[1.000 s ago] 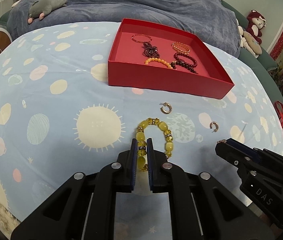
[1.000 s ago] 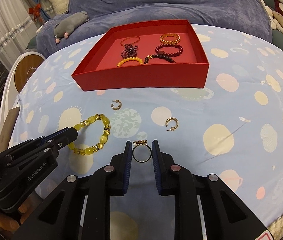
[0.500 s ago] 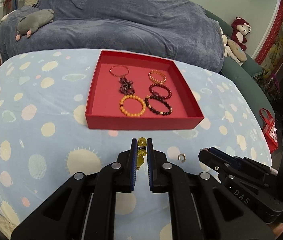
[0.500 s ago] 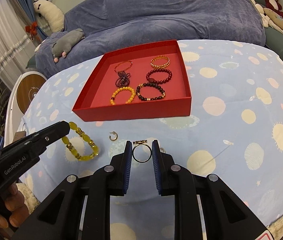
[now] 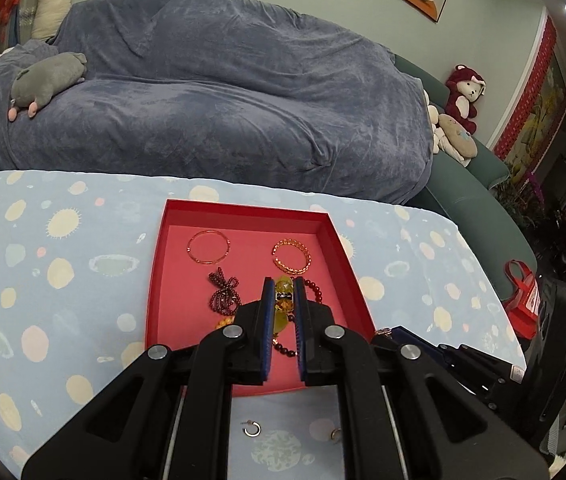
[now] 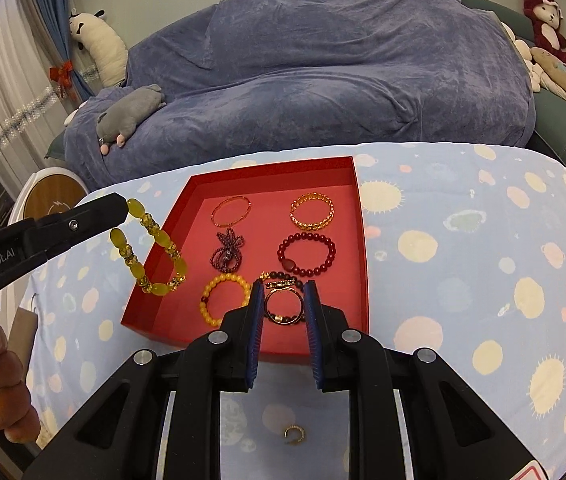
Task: Organize jewelry
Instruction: 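Carry the bracelet and ring into the red box and open both grippers, then withdraw both grippers from the box toward the gold hoop earrings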
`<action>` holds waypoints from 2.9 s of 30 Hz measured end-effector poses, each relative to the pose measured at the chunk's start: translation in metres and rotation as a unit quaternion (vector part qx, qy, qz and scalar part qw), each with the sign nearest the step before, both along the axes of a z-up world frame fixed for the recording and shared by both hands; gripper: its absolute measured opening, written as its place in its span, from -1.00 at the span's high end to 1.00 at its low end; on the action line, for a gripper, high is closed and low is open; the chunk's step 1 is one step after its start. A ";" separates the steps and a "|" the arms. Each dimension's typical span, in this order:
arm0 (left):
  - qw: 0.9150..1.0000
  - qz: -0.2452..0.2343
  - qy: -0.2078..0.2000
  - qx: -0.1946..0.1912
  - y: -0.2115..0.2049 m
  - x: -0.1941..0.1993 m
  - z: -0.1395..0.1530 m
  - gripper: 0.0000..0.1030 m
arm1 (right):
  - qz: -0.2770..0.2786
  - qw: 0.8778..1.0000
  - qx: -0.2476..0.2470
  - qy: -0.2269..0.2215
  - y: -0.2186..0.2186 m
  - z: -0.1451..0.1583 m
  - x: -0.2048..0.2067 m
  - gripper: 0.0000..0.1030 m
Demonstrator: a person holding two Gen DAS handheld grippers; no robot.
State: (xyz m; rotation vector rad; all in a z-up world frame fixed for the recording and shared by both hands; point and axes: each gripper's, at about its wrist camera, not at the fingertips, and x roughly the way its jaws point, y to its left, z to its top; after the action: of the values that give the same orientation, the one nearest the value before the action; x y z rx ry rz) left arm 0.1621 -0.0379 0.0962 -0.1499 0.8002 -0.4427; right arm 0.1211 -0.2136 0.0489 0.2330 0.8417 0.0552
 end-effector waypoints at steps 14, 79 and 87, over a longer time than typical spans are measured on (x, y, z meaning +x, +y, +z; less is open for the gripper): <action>0.996 0.016 0.074 0.039 0.007 0.056 -0.093 0.83 | 0.000 0.999 -0.008 0.053 0.000 -0.059 0.055 0.63; 0.989 0.075 0.073 0.102 0.045 -0.091 -0.112 0.36 | -0.007 0.995 -0.022 0.097 0.024 -0.083 -0.077 0.43; 0.989 0.076 0.083 0.100 0.045 -0.094 -0.122 0.35 | -0.010 0.994 -0.020 0.106 0.028 -0.097 -0.074 0.43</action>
State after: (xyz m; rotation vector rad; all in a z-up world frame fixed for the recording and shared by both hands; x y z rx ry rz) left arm 0.0676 0.0076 -0.0255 -0.0598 0.9849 -0.2053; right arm 0.0472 -0.1855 -0.0482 0.2127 1.0515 -0.0055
